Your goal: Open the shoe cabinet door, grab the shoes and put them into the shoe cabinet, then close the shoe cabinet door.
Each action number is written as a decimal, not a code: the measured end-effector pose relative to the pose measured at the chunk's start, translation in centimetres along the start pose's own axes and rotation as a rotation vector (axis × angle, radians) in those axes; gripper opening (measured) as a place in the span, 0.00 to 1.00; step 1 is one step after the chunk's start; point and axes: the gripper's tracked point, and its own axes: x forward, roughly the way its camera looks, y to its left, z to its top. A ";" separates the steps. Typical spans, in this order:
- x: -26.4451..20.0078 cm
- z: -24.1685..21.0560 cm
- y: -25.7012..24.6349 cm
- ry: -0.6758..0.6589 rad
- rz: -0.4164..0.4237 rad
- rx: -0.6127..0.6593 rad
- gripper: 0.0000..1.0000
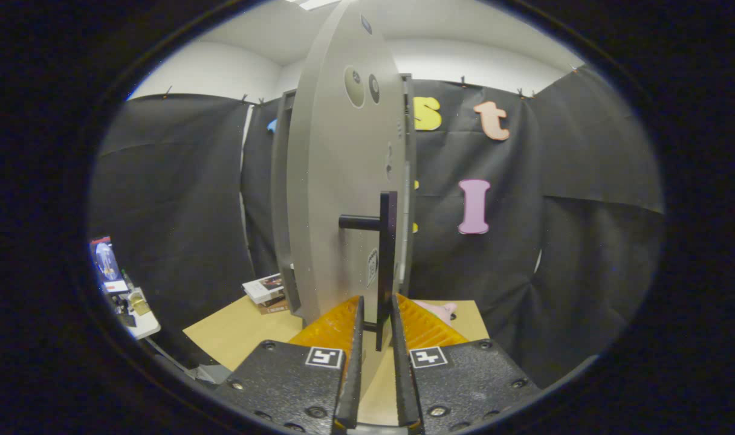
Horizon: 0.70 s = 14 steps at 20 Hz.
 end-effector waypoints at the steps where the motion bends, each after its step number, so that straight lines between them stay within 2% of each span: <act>1: 0.0 0.1 -1.4 -0.014 -0.036 -0.007 0.24; 2: -0.3 0.3 -1.7 -0.019 -0.027 0.001 0.23; 5: -0.9 -0.1 0.1 -0.010 0.080 0.038 0.24; 6: -0.8 -0.1 0.1 -0.012 0.091 0.026 0.28; 8: -1.1 0.6 -1.6 -0.041 0.059 -0.013 0.29; 10: -1.2 0.9 -1.8 -0.060 0.046 0.004 0.30; 13: -1.9 0.6 -2.2 -0.066 -0.023 0.022 0.33; 14: -2.2 0.5 -2.0 -0.065 -0.029 0.032 0.41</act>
